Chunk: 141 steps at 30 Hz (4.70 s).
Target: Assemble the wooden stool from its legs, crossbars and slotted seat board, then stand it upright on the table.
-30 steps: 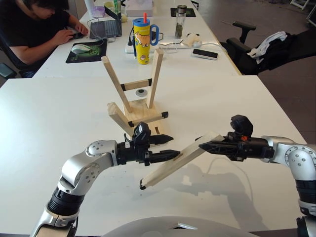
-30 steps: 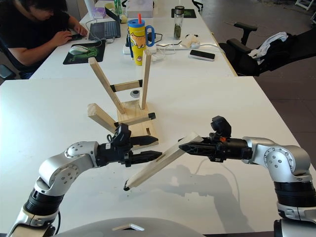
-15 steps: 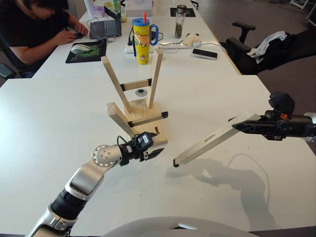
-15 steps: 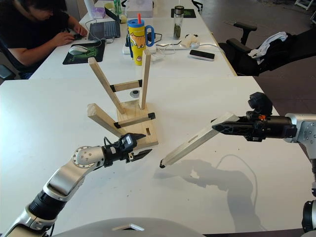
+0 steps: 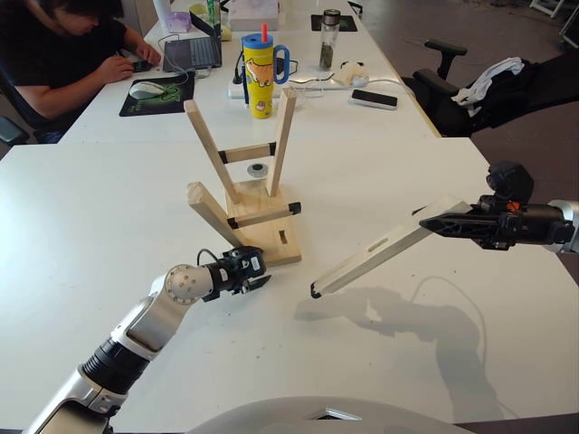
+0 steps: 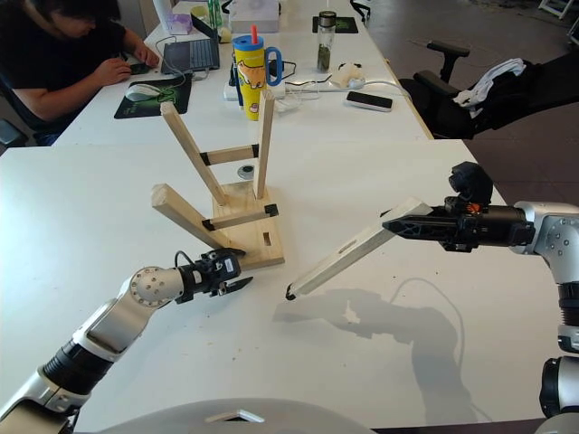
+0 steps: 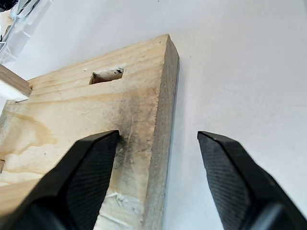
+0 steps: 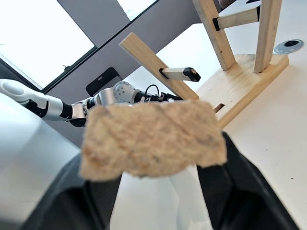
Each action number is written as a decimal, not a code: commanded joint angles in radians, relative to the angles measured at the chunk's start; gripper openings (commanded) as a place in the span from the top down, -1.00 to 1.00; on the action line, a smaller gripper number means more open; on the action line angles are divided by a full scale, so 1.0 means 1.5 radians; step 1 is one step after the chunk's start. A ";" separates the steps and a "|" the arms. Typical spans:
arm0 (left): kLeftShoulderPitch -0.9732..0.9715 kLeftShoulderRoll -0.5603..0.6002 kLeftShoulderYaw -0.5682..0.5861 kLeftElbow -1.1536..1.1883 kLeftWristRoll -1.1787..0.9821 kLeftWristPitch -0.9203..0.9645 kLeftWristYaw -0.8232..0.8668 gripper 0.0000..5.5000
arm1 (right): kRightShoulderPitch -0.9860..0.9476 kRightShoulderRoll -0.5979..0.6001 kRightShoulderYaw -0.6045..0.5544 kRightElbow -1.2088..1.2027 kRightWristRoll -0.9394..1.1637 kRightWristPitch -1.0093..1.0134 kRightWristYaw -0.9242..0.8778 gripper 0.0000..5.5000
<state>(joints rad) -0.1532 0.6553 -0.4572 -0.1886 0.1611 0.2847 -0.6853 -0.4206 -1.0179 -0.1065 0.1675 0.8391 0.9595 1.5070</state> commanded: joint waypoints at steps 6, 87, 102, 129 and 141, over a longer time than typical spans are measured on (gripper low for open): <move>0.014 0.106 -0.006 0.087 -0.009 -0.043 -0.166 -0.10 | -0.065 0.110 -0.017 -0.020 -0.020 -0.063 -0.104 0.23; 0.063 -0.025 -0.046 0.076 -0.005 0.021 -0.149 -0.10 | -0.221 0.361 0.487 -0.075 -0.370 -0.160 -0.091 0.25; 0.068 -0.032 -0.048 0.068 -0.004 0.030 -0.142 -0.10 | -0.207 0.479 0.358 0.001 -0.299 -0.033 -0.252 0.25; 0.026 -0.114 -0.035 0.174 0.013 0.095 -0.061 -0.10 | -0.028 0.462 0.260 -0.071 -0.380 -0.338 -0.412 -0.24; -0.024 -0.186 -0.021 0.243 0.029 0.140 0.009 -0.10 | 0.065 0.332 0.191 0.002 -0.456 -0.500 -0.416 -0.24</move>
<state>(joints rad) -0.2712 0.3947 -0.4398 0.0549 0.1798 0.3468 -0.6686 -0.3459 -0.4771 0.2435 0.1542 0.1597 0.2335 0.9029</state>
